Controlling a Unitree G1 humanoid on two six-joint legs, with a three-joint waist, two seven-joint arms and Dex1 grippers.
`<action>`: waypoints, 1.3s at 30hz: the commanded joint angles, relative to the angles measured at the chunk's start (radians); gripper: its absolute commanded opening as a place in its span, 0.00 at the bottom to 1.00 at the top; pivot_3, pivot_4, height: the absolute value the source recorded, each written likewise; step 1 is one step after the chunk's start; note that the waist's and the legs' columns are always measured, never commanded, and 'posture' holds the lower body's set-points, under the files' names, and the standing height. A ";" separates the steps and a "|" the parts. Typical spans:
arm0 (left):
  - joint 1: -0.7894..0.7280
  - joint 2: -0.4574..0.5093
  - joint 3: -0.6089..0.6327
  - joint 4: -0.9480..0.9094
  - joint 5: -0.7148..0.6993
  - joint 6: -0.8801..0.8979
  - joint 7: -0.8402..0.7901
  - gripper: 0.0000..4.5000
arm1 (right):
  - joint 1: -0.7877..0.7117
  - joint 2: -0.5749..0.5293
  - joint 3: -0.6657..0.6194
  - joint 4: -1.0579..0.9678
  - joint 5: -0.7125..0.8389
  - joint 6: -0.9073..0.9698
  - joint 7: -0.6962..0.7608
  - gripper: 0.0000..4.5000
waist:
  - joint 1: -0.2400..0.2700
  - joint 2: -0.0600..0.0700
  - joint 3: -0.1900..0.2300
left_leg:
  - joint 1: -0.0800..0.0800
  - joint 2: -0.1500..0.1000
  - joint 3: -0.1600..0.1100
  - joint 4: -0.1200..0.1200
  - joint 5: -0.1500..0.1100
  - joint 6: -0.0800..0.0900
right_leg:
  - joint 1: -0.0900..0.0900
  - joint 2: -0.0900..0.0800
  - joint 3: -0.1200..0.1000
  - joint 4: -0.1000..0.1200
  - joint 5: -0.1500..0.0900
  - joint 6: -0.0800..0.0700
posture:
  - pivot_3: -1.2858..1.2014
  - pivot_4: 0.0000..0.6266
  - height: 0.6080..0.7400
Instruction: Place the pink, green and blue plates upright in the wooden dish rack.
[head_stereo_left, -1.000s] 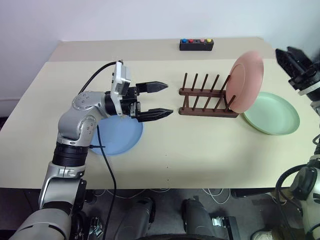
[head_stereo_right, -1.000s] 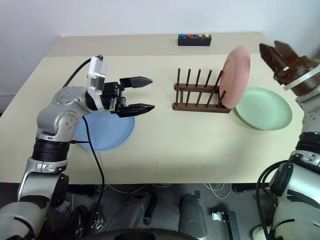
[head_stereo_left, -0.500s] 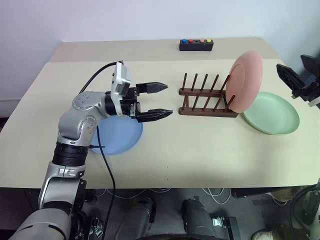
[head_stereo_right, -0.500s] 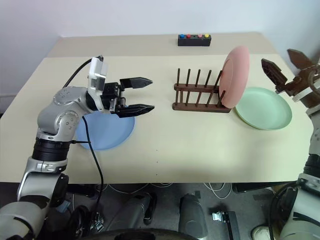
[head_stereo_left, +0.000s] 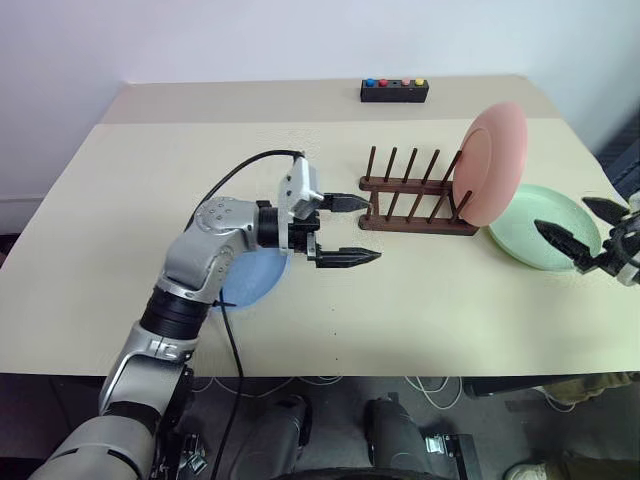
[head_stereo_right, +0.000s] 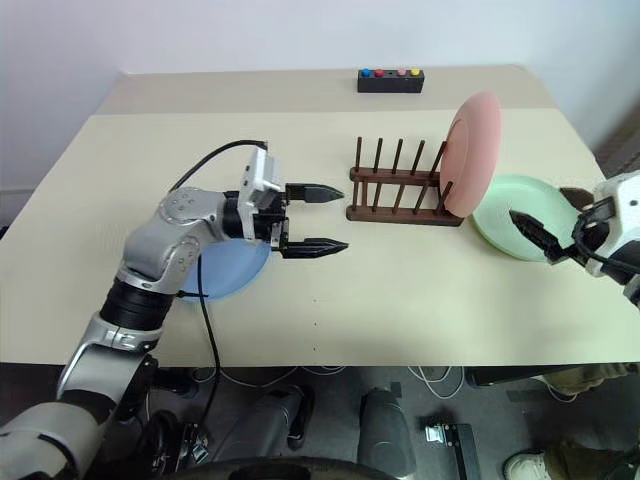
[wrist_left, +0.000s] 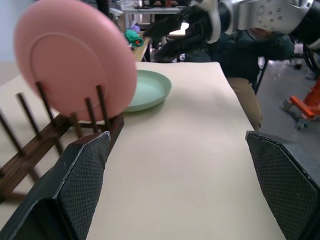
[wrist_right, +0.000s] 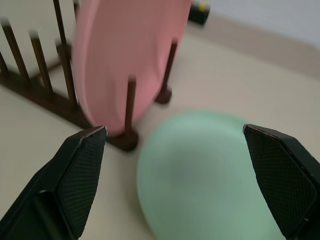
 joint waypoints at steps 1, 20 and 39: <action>-0.018 0.001 0.018 -0.019 0.001 -0.025 0.002 1.00 | -0.005 -0.040 0.037 0.057 -0.068 0.017 -0.015 0.99 | 0.001 0.000 0.000 | 0.000 0.000 0.000 0.000 0.000 0.000 | 0.000 0.000 0.000 0.000 0.000 0.000 | 0.52 0.24 1.00; -0.007 0.008 0.010 -0.067 -0.005 0.002 0.038 1.00 | -0.163 -0.063 0.248 0.318 -0.219 -0.047 0.072 0.99 | 0.002 0.000 0.000 | 0.000 0.000 0.000 0.000 0.000 0.000 | 0.000 0.000 0.000 0.000 0.000 0.000 | 0.52 0.24 1.00; 0.016 -0.035 -0.049 -0.186 -0.044 0.234 0.141 1.00 | -0.245 -0.045 0.304 0.415 -0.243 -0.048 0.139 0.99 | 0.001 0.000 0.000 | 0.000 0.000 0.000 0.000 0.000 0.000 | 0.000 0.000 0.000 0.000 0.000 0.000 | 0.52 0.24 1.00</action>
